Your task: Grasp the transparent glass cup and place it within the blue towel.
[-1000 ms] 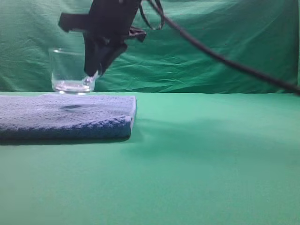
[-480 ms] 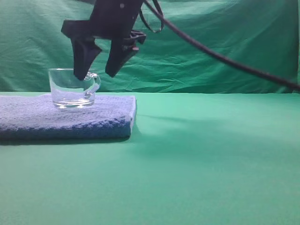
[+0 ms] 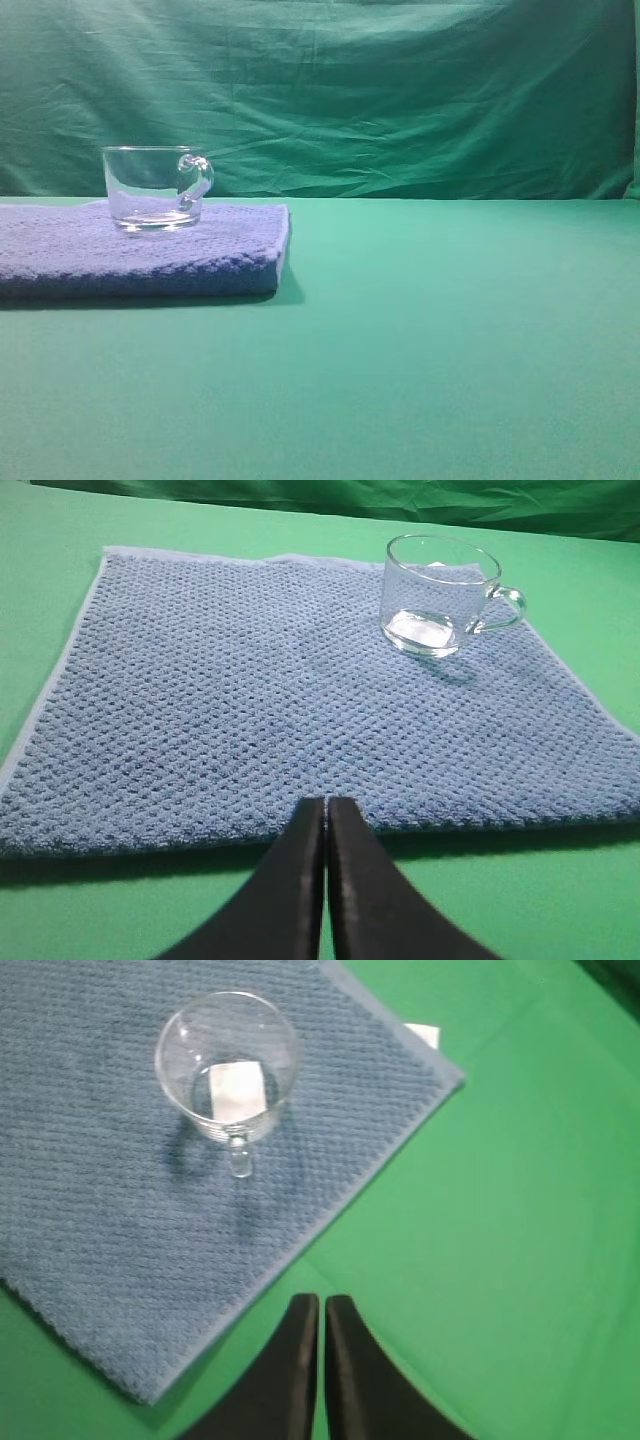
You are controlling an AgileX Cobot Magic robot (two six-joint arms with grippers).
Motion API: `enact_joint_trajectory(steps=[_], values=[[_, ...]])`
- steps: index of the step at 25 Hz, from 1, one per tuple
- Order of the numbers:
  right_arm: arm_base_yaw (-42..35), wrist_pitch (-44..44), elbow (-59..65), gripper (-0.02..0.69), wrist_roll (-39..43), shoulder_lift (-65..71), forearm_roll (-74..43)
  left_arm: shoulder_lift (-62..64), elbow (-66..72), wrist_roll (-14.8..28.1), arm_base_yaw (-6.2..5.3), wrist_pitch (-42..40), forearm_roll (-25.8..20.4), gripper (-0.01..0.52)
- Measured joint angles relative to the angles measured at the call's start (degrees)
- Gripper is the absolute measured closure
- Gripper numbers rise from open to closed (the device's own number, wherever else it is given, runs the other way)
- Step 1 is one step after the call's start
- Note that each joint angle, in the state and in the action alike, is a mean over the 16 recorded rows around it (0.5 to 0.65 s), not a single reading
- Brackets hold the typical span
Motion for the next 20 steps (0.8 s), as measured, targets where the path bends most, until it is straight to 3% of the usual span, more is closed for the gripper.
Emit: enact_joint_trajectory(steps=[12, 20], values=[[0.0, -24.6, 40.9, 0.665, 0.2, -30.3, 7.6, 0.0, 0.0, 0.0, 0.00, 0.0, 0.0, 0.514], [0.0, -31.3, 57.4, 0.665, 0.6, -48.3, 12.3, 0.0, 0.0, 0.0, 0.00, 0.0, 0.0, 0.514]])
